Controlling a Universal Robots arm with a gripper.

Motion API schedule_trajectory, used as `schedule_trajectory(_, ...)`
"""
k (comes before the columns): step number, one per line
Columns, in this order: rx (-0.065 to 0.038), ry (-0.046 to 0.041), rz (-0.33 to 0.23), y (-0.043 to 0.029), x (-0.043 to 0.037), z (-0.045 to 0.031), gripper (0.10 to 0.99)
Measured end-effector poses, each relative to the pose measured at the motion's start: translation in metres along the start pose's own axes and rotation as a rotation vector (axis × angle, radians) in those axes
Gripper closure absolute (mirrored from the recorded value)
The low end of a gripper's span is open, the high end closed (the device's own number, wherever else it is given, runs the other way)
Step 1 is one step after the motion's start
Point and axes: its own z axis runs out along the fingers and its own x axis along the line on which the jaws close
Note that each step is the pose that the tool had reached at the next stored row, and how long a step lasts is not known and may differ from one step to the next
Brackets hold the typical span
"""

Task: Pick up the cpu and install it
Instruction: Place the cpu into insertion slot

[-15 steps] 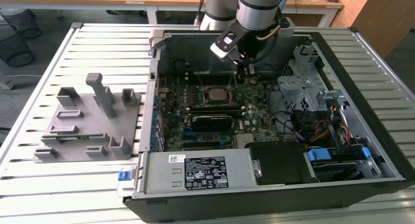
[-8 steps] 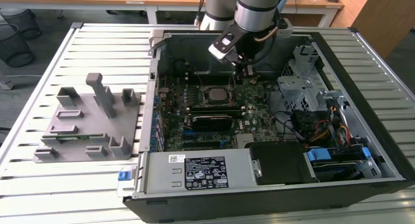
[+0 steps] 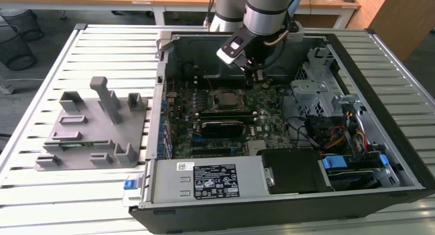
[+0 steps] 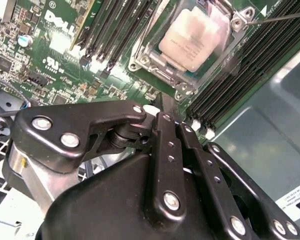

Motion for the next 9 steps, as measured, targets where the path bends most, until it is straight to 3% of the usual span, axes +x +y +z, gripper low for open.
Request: schedule_trajectory(9, 0.000, 0.0000, 0.000, -0.0239, 0.0015, 0.0057, 0.980)
